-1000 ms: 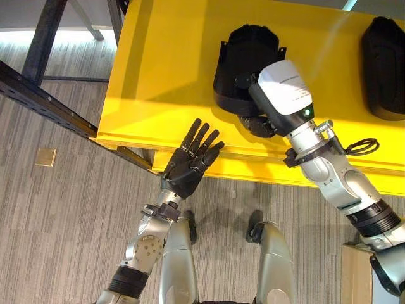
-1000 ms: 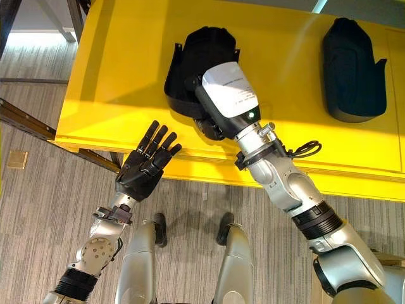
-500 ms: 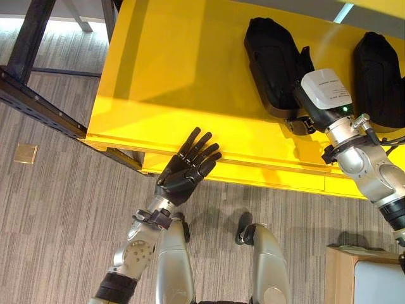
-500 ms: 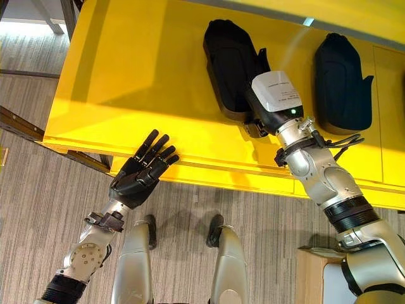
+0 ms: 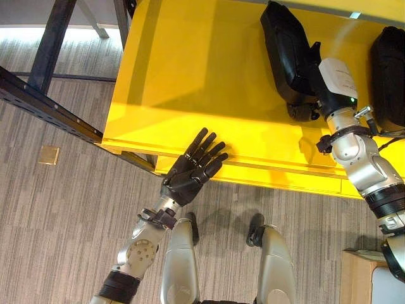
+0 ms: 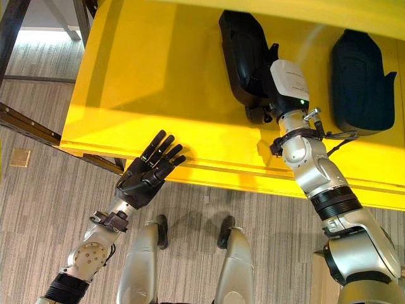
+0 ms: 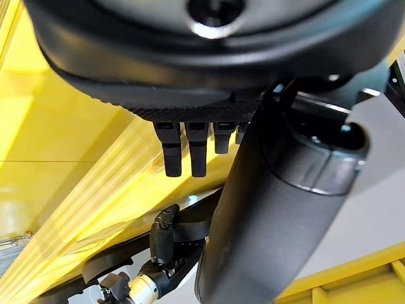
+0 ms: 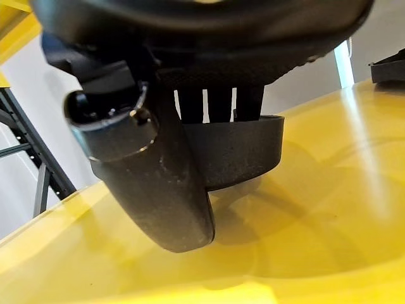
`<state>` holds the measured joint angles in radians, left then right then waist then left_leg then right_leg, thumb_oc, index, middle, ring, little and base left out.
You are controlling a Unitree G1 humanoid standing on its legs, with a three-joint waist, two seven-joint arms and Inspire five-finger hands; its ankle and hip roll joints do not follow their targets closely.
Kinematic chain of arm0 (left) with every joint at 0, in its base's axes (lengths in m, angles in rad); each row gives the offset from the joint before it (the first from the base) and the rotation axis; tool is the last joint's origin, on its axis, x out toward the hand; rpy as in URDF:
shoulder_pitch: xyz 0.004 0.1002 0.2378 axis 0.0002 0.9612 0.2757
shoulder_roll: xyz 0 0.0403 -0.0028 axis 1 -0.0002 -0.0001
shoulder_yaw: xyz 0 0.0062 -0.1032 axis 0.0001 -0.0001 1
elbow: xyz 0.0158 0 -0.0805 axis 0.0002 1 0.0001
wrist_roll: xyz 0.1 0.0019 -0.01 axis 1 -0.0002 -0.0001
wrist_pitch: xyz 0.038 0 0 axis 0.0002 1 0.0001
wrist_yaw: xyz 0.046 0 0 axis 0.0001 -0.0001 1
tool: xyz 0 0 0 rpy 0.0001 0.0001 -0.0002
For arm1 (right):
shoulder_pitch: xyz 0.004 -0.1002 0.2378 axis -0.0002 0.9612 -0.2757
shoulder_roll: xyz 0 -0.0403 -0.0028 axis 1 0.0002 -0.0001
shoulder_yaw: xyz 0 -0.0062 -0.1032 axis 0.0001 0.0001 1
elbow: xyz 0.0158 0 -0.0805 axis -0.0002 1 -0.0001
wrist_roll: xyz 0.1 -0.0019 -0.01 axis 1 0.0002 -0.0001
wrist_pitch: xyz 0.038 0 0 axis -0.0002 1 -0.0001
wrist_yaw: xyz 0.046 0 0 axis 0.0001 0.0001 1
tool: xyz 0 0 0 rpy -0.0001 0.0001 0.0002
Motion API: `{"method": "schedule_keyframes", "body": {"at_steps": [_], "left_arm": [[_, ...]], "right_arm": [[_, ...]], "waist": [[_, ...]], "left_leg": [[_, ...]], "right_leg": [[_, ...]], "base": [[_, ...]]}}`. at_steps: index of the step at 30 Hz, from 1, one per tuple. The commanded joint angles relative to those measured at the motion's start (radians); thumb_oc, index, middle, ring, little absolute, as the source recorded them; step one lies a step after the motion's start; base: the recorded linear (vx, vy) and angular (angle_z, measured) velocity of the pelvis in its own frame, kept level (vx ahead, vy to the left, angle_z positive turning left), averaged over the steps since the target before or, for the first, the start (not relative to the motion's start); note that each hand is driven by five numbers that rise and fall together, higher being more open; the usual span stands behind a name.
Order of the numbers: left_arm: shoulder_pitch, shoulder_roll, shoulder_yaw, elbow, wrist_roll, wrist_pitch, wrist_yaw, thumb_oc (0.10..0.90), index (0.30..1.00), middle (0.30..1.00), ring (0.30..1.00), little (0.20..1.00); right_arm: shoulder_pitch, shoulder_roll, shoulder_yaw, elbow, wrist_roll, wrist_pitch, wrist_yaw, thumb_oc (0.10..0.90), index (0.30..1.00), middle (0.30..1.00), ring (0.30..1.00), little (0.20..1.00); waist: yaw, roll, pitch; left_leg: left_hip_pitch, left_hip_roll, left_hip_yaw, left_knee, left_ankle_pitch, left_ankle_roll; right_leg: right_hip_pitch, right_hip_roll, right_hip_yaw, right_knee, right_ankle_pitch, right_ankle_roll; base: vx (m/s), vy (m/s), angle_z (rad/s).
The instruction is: Move parts from the plastic box to the shelf.
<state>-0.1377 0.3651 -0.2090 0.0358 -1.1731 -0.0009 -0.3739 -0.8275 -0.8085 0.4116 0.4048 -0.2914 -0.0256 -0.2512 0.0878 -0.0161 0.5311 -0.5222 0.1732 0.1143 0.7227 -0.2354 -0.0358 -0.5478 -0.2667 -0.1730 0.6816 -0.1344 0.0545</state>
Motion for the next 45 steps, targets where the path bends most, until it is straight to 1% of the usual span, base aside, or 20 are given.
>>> {"method": "schedule_keyframes", "body": {"at_steps": [1, 5, 8, 10, 11, 14, 17, 18, 23, 24, 29, 30, 36, 40, 43, 45], "left_arm": [[-0.011, -0.033, -0.006, -0.101, -0.009, -0.038, 0.013, 0.9, 1.0, 1.0, 1.0, 1.0], [-0.011, -0.037, -0.01, -0.1, -0.007, -0.042, 0.013, 0.9, 1.0, 1.0, 1.0, 1.0], [-0.014, -0.042, -0.011, -0.093, -0.008, -0.049, 0.015, 0.9, 1.0, 1.0, 1.0, 1.0], [-0.015, -0.043, -0.012, -0.092, -0.01, -0.053, 0.015, 0.9, 1.0, 1.0, 1.0, 1.0], [-0.014, -0.044, -0.012, -0.093, -0.007, -0.056, 0.016, 0.9, 1.0, 1.0, 1.0, 1.0], [-0.012, -0.044, -0.012, -0.097, -0.011, -0.058, 0.023, 0.9, 1.0, 1.0, 1.0, 1.0], [-0.014, -0.046, -0.01, -0.099, -0.011, -0.058, 0.027, 0.9, 1.0, 1.0, 1.0, 1.0], [-0.013, -0.048, -0.009, -0.107, -0.009, -0.055, 0.033, 0.9, 1.0, 1.0, 1.0, 1.0], [-0.014, -0.054, 0.0, -0.109, -0.003, -0.043, 0.038, 0.9, 1.0, 1.0, 1.0, 1.0], [-0.016, -0.058, -0.001, -0.117, -0.004, -0.043, 0.051, 0.9, 1.0, 1.0, 1.0, 1.0], [-0.019, -0.061, 0.002, -0.123, -0.004, -0.043, 0.057, 0.9, 1.0, 1.0, 1.0, 1.0], [-0.019, -0.061, 0.002, -0.126, -0.006, -0.042, 0.062, 0.9, 1.0, 1.0, 1.0, 1.0], [-0.021, -0.058, 0.005, -0.129, -0.015, -0.044, 0.071, 0.9, 1.0, 1.0, 1.0, 1.0], [-0.018, -0.061, 0.007, -0.132, -0.009, -0.043, 0.067, 0.9, 1.0, 1.0, 1.0, 1.0], [-0.019, -0.062, 0.008, -0.128, -0.009, -0.044, 0.066, 0.9, 1.0, 1.0, 1.0, 1.0], [-0.021, -0.063, 0.009, -0.123, -0.012, -0.045, 0.064, 0.9, 1.0, 1.0, 1.0, 1.0]], "right_arm": [[-0.142, -0.026, -0.055, -0.005, 0.03, 0.003, -0.021, 0.4, 0.3, 0.3, 0.3, 0.3], [-0.149, -0.01, -0.044, -0.013, 0.011, 0.018, -0.009, 0.4, 0.3, 0.3, 0.3, 0.3], [-0.153, 0.003, -0.028, -0.028, -0.03, 0.049, -0.005, 0.4, 0.3, 0.3, 0.3, 0.3], [-0.15, 0.007, -0.023, -0.033, -0.052, 0.079, -0.012, 0.4, 0.3, 0.3, 0.3, 0.3], [-0.145, 0.006, -0.021, -0.039, -0.057, 0.116, -0.011, 0.4, 0.3, 0.3, 0.3, 0.3], [-0.13, 0.006, -0.025, -0.038, -0.056, 0.155, -0.025, 0.4, 0.3, 0.3, 0.3, 0.3], [-0.12, 0.009, -0.036, -0.038, -0.037, 0.199, -0.037, 0.4, 0.3, 0.3, 0.3, 0.3], [-0.107, 0.014, -0.049, -0.031, 0.009, 0.226, -0.047, 0.4, 0.3, 0.3, 0.3, 0.3], [-0.068, 0.045, -0.088, -0.034, 0.046, 0.275, -0.064, 0.4, 0.3, 0.3, 0.3, 0.3], [-0.054, 0.064, -0.108, -0.023, 0.077, 0.292, -0.084, 0.4, 0.3, 0.3, 0.3, 0.3], [-0.039, 0.081, -0.15, -0.025, 0.113, 0.31, -0.092, 0.4, 0.3, 0.3, 0.3, 0.3], [-0.037, 0.083, -0.151, -0.026, 0.116, 0.305, -0.091, 0.4, 0.3, 0.3, 0.3, 0.3], [-0.028, 0.105, -0.158, -0.041, 0.126, 0.326, -0.085, 0.4, 0.3, 0.3, 0.3, 0.3], [-0.015, 0.113, -0.158, -0.064, 0.11, 0.331, -0.074, 0.4, 0.3, 0.3, 0.3, 0.3], [-0.012, 0.119, -0.156, -0.074, 0.119, 0.325, -0.054, 0.4, 0.3, 0.3, 0.3, 0.3], [-0.016, 0.127, -0.148, -0.081, 0.081, 0.309, -0.032, 0.4, 0.3, 0.3, 0.3, 0.3]], "waist": [[0.009, 0.018, -0.012], [0.007, 0.022, -0.012], [0.003, 0.025, -0.012], [0.001, 0.026, -0.012], [-0.001, 0.026, -0.012], [-0.005, 0.026, -0.012], [-0.009, 0.026, -0.011], [-0.011, 0.026, -0.011], [-0.017, 0.025, -0.011], [-0.022, 0.027, -0.011], [-0.03, 0.03, -0.011], [-0.031, 0.03, -0.011], [-0.035, 0.033, -0.011], [-0.037, 0.032, -0.011], [-0.039, 0.031, -0.011], [-0.039, 0.031, -0.011]], "left_leg": [[0.082, -0.021, -0.039, -0.105, 0.031, 0.008], [0.083, -0.021, -0.039, -0.106, 0.032, 0.008], [0.084, -0.02, -0.036, -0.109, 0.033, 0.008], [0.084, -0.019, -0.035, -0.11, 0.034, 0.007], [0.084, -0.018, -0.034, -0.11, 0.033, 0.007], [0.083, -0.017, -0.032, -0.111, 0.033, 0.008], [0.084, -0.015, -0.028, -0.114, 0.033, 0.008], [0.084, -0.012, -0.025, -0.114, 0.032, 0.009], [0.084, -0.012, -0.024, -0.111, 0.029, 0.01], [0.084, -0.013, -0.023, -0.113, 0.029, 0.01], [0.082, -0.014, -0.017, -0.107, 0.02, 0.013], [0.081, -0.014, -0.016, -0.105, 0.019, 0.013], [0.077, -0.014, -0.012, -0.105, 0.019, 0.015], [0.079, -0.015, -0.009, -0.108, 0.019, 0.016], [0.081, -0.014, -0.008, -0.109, 0.018, 0.017], [0.083, -0.014, -0.007, -0.11, 0.021, 0.015]], "right_leg": [[0.07, 0.024, -0.009, 0.151, -0.16, -0.011], [0.068, 0.024, -0.007, 0.155, -0.161, -0.012], [0.063, 0.025, -0.003, 0.155, -0.161, -0.012], [0.062, 0.025, -0.002, 0.155, -0.161, -0.012], [0.062, 0.025, -0.001, 0.156, -0.161, -0.012], [0.061, 0.028, 0.002, 0.156, -0.162, -0.013], [0.059, 0.028, 0.003, 0.156, -0.163, -0.013], [0.058, 0.029, 0.003, 0.162, -0.169, -0.015], [0.056, 0.033, 0.005, 0.175, -0.178, -0.02], [0.054, 0.037, 0.008, 0.172, -0.177, -0.022], [0.048, 0.041, 0.014, 0.175, -0.181, -0.024], [0.047, 0.041, 0.015, 0.176, -0.181, -0.024], [0.042, 0.039, 0.019, 0.171, -0.176, -0.022], [0.043, 0.04, 0.021, 0.166, -0.174, -0.022], [0.046, 0.042, 0.021, 0.161, -0.174, -0.022], [0.046, 0.042, 0.024, 0.147, -0.163, -0.017]], "base": [[0.0, 0.0, 0.0], [0.0, 0.0, 0.0], [0.0, 0.0, 0.0], [0.0, 0.0, 0.0], [0.0, 0.0, 0.0], [0.0, 0.0, 0.0], [0.0, 0.0, 0.0], [0.0, 0.0, 0.0], [0.0, 0.0, 0.0], [0.01, 0.034, -0.01], [0.0, 0.023, -0.07], [0.0, 0.0, 0.0], [0.0, 0.0, 0.0], [0.0, 0.0, 0.0], [0.0, 0.0, 0.0], [0.0, 0.0, 0.0]]}}
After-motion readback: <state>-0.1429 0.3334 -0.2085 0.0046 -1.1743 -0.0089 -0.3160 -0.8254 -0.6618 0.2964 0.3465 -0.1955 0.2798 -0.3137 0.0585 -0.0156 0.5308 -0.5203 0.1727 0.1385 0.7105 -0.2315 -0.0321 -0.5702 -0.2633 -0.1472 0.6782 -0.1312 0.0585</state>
